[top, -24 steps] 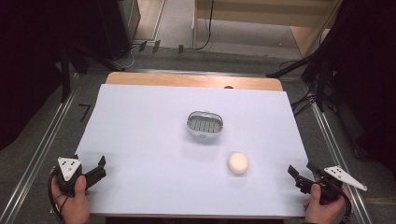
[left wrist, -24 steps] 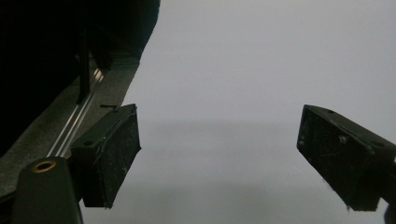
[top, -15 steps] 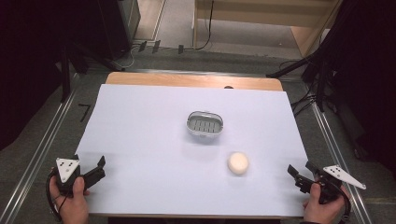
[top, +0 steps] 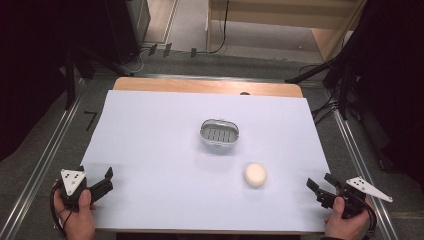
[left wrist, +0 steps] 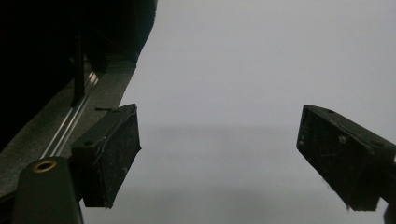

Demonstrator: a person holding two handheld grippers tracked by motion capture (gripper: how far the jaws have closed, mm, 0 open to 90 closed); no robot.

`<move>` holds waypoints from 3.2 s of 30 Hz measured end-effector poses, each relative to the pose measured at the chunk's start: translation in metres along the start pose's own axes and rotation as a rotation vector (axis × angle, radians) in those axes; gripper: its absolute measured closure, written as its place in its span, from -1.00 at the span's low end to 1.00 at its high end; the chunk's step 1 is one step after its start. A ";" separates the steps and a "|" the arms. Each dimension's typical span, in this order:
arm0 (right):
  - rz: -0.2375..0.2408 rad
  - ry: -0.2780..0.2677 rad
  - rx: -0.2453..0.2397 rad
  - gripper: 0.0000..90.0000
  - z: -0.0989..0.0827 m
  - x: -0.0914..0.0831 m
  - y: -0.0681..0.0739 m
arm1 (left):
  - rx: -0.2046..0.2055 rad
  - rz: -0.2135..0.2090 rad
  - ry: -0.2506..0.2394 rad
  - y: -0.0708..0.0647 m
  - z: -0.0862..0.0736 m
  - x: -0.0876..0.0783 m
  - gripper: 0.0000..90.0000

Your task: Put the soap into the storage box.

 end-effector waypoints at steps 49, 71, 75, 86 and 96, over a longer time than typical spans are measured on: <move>0.090 0.610 -0.342 -0.71 0.026 0.031 0.071 | 0.035 -0.008 0.056 -0.003 -0.002 0.006 -0.69; 0.120 0.723 -0.403 -0.71 0.028 0.045 0.092 | 0.040 -0.012 0.064 -0.004 -0.002 0.006 -0.69; 0.123 0.731 -0.409 -0.71 0.028 0.046 0.094 | 0.041 -0.013 0.062 -0.004 -0.002 0.006 -0.69; 0.140 0.767 -0.430 -0.71 0.024 0.051 0.102 | 0.041 -0.013 0.066 -0.004 -0.002 0.007 -0.69; 0.150 0.792 -0.459 -0.82 0.020 0.060 0.113 | 0.042 -0.016 0.071 -0.004 -0.003 0.007 -0.69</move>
Point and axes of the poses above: each handheld gripper's, and its own axes: x roughly forward along the jaws, z roughly out of its top, y roughly to its left, the point moved 7 cm from there along x, roughly forward along the jaws, and after that the axes turned 4 degrees about -x, right-handed, at the moved point
